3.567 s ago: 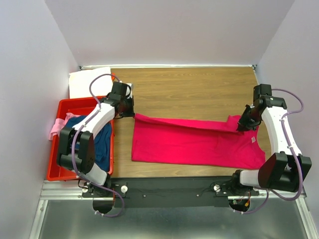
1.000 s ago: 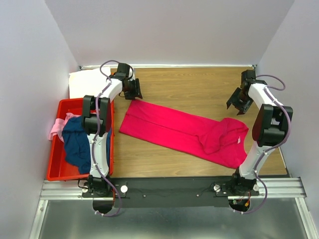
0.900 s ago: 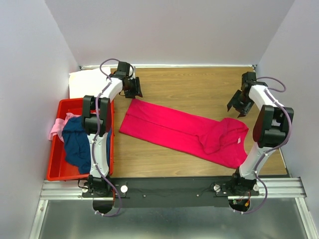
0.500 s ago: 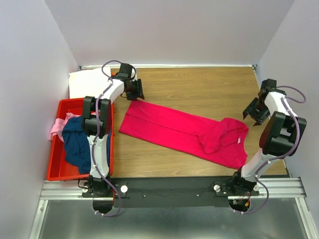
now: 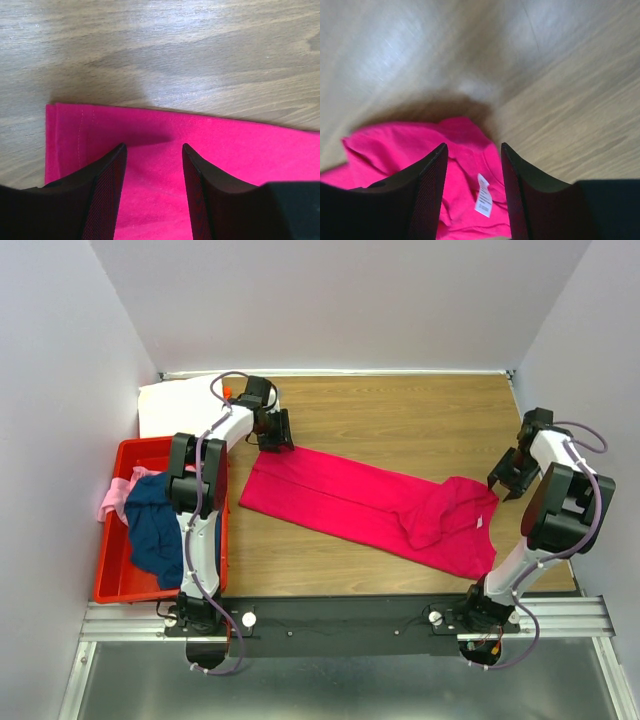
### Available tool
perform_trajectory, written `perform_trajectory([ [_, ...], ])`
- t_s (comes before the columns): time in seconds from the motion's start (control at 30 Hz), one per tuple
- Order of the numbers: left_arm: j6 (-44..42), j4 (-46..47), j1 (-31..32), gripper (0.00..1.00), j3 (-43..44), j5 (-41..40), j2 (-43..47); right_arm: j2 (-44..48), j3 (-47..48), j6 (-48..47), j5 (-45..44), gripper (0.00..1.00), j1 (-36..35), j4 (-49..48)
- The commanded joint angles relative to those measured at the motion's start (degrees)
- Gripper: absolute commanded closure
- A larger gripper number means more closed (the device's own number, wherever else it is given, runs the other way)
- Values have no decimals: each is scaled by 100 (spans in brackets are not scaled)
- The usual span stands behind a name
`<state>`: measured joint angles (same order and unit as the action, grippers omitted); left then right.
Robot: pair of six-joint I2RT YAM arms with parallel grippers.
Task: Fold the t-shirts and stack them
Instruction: Fold the tshirt
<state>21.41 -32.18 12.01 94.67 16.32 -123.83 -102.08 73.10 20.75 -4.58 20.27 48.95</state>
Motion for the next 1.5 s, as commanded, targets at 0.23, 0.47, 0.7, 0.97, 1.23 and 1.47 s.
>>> perform_trajectory([
  [0.23,-58,19,-23,44,-98,65,79,286,-402,-247,124,48,65,1],
  [0.47,-102,19,-23,44,-81,56,-1,-74,-130,-300,80,50,91,-228],
  [0.7,-102,54,-23,43,-116,21,-27,-321,-76,-353,176,57,109,-360],
  [0.97,-67,133,-23,44,-230,3,-71,-242,-349,-353,71,88,135,-351],
  [1.23,30,370,-32,50,-178,-190,-150,-566,80,-265,97,100,153,-368],
  [1.47,249,502,-76,52,200,-471,-361,-1348,1434,-116,256,100,152,-360],
])
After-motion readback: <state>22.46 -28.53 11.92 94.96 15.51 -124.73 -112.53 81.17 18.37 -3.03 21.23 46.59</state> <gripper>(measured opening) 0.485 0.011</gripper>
